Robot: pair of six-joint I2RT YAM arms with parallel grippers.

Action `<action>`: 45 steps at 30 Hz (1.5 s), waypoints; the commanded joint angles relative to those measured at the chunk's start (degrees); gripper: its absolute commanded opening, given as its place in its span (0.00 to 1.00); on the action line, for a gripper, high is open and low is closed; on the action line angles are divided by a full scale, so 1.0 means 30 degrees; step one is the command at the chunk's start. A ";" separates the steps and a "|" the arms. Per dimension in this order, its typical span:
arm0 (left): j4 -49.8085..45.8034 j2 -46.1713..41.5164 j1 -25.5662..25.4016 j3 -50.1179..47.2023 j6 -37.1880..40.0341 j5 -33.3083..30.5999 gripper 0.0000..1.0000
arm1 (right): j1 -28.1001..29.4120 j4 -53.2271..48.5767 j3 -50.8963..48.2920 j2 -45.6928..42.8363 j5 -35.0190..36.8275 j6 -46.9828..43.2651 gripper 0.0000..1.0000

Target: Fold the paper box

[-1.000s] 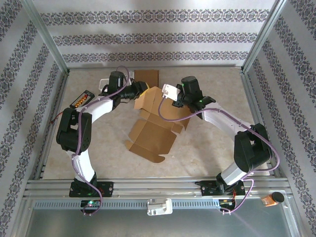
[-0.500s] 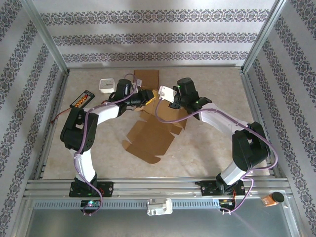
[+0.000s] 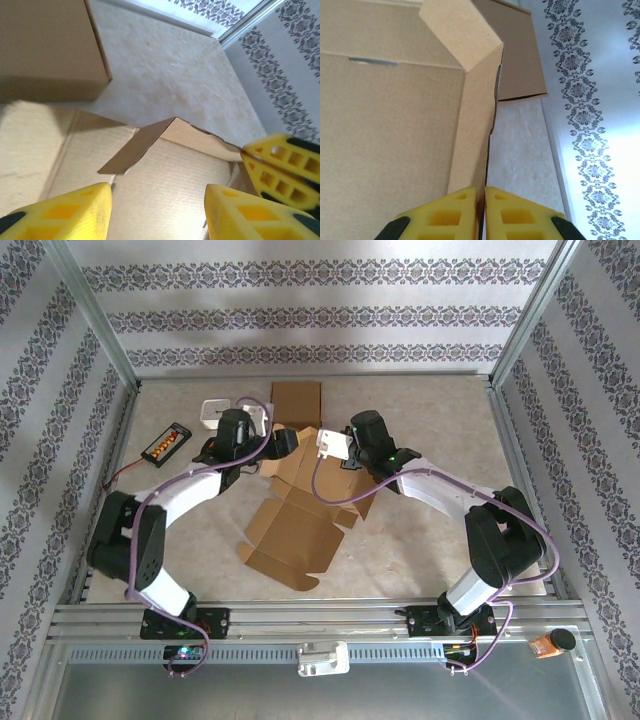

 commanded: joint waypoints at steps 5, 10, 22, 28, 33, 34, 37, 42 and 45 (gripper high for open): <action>-0.4419 -0.1366 -0.1587 -0.1897 0.4930 -0.3990 0.49 | 0.0490 0.1826 -0.0736 -0.0216 0.1444 -0.1602 0.12; -0.7362 0.0067 -0.1660 -0.1347 0.3765 -0.4270 0.49 | 0.0520 0.1819 -0.0867 -0.0127 0.1539 -0.1848 0.12; -0.9327 0.3503 -0.1679 0.0510 0.2996 -0.4196 0.55 | 0.0545 0.1761 -0.0829 -0.0092 0.1533 -0.1876 0.12; -0.7266 0.2774 -0.1678 -0.0154 0.2870 -0.2140 0.50 | 0.0579 0.1753 -0.0789 -0.0068 0.1631 -0.1853 0.12; -0.6062 0.2027 -0.1681 -0.0799 0.2799 -0.1806 0.45 | 0.0630 0.1698 -0.0745 0.0150 0.1611 -0.1793 0.12; -0.5958 0.1903 -0.1729 -0.0910 0.2755 -0.1814 0.45 | 0.0623 0.1698 -0.0752 0.0164 0.1614 -0.1824 0.12; -0.5417 0.1363 -0.2033 -0.1225 0.2919 -0.2117 0.45 | 0.0637 0.1697 -0.0753 0.0196 0.1748 -0.1773 0.12; -0.3306 0.1219 -0.2646 -0.1574 0.3003 -0.0890 0.45 | 0.0637 0.1698 -0.0708 0.0260 0.1790 -0.1760 0.12; -0.2398 0.1998 -0.2962 -0.1381 0.2446 0.0173 0.45 | 0.0637 0.1666 -0.0723 0.0255 0.1793 -0.1690 0.12</action>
